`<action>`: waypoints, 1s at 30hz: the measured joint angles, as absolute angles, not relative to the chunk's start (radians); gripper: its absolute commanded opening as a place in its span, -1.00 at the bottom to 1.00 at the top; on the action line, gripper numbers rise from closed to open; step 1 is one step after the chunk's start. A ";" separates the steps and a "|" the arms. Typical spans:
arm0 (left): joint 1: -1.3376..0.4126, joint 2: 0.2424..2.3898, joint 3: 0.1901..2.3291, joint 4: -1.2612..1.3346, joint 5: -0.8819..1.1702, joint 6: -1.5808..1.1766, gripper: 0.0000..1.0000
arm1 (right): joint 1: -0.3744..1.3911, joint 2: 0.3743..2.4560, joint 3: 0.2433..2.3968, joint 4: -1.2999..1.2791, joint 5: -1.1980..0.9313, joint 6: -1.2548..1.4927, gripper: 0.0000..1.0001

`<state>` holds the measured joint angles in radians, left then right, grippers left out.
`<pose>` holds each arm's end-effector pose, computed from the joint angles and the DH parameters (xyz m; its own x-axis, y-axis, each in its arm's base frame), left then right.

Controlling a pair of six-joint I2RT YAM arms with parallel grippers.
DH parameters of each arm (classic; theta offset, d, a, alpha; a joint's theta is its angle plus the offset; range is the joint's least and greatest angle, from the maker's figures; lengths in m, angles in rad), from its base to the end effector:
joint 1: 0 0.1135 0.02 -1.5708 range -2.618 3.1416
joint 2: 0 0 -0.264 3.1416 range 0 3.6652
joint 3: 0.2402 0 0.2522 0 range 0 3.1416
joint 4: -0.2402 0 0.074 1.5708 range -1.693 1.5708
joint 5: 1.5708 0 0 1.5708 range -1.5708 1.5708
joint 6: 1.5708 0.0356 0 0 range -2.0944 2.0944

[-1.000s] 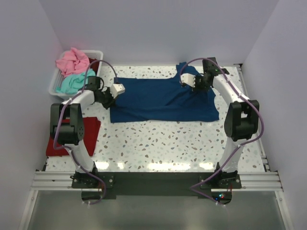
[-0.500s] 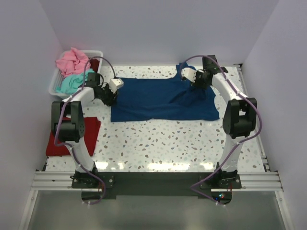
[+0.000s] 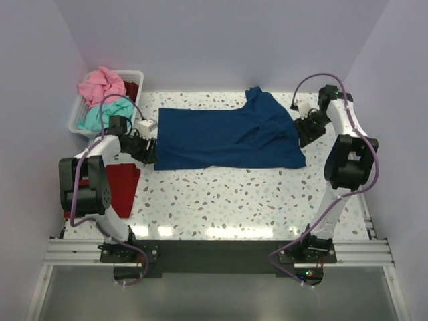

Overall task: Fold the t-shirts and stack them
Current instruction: Fold the tshirt

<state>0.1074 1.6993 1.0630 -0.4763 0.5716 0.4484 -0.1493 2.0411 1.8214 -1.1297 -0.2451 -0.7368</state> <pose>0.3326 0.0165 0.1848 -0.7395 0.2870 -0.6089 0.5197 0.8183 -0.2455 0.4123 -0.0533 0.2481 -0.7761 -0.5424 -0.3217 -0.5804 0.8139 0.0278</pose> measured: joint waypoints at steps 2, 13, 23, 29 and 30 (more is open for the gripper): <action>0.108 1.704 1.044 -0.481 0.570 0.424 0.15 | -0.150 2.041 1.763 -1.136 -0.250 -0.698 -0.06; 0.108 1.771 1.040 -0.483 0.558 0.350 0.25 | -0.192 2.144 1.711 -1.137 -0.255 -0.585 -0.11; 0.108 1.781 1.041 -0.469 0.580 0.330 0.14 | -0.196 2.160 1.693 -1.139 -0.262 -0.564 -0.32; 0.108 1.822 1.064 -0.465 0.651 0.305 -0.15 | -0.196 2.160 1.693 -1.143 -0.280 -0.559 -0.53; 0.108 1.832 1.071 -0.467 0.661 0.300 -0.22 | -0.196 2.162 1.694 -1.146 -0.281 -0.559 -0.63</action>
